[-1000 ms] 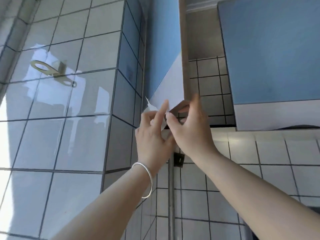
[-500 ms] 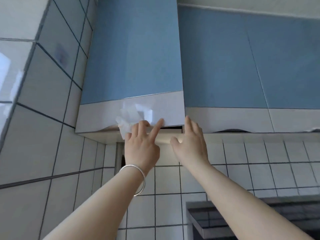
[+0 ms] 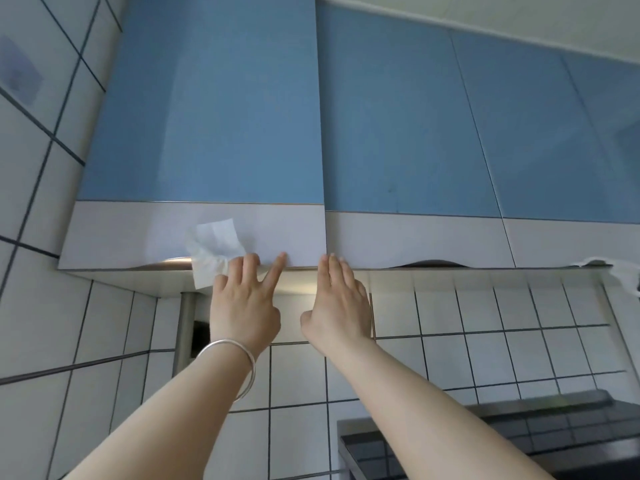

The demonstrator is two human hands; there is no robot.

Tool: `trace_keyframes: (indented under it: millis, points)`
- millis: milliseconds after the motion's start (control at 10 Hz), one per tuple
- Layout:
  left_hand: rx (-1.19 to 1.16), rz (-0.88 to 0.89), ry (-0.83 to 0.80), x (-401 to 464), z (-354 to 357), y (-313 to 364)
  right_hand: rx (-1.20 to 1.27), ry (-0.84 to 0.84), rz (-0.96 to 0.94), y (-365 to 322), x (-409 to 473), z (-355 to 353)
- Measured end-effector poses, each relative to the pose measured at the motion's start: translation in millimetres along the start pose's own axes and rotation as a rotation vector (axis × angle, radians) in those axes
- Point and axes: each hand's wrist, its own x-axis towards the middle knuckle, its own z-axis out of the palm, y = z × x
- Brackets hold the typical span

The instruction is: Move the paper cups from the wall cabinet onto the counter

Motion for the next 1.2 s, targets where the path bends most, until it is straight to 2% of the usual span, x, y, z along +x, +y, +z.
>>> trace_keyframes:
  millis: [200,400,600,700,800,900,1000,1100,1200]
  points:
    - [-0.013,0.01,0.034,0,17,-2,0.061,0.023,-0.015,12,8,20]
    - [-0.006,0.021,0.088,0,30,-6,0.011,0.106,-0.053,20,10,35]
    - [0.02,-0.007,0.107,-3,44,-2,-0.063,0.339,-0.087,29,26,52]
    - [0.031,0.006,0.118,-1,46,-5,-0.047,0.379,-0.104,31,31,52]
    - [0.012,-0.014,0.061,0,44,-5,-0.065,0.319,-0.125,31,31,39]
    - [-0.06,-0.055,-0.07,1,29,-3,-0.089,0.151,-0.119,23,29,21]
    - [-0.186,-0.125,-0.261,4,5,-3,0.047,0.128,-0.031,9,18,14]
    - [-0.284,-0.136,-0.261,1,-24,0,0.295,0.104,0.126,-5,4,5]
    - [-0.363,-0.134,-0.148,-9,-49,2,0.383,0.05,0.15,-24,-13,-9]
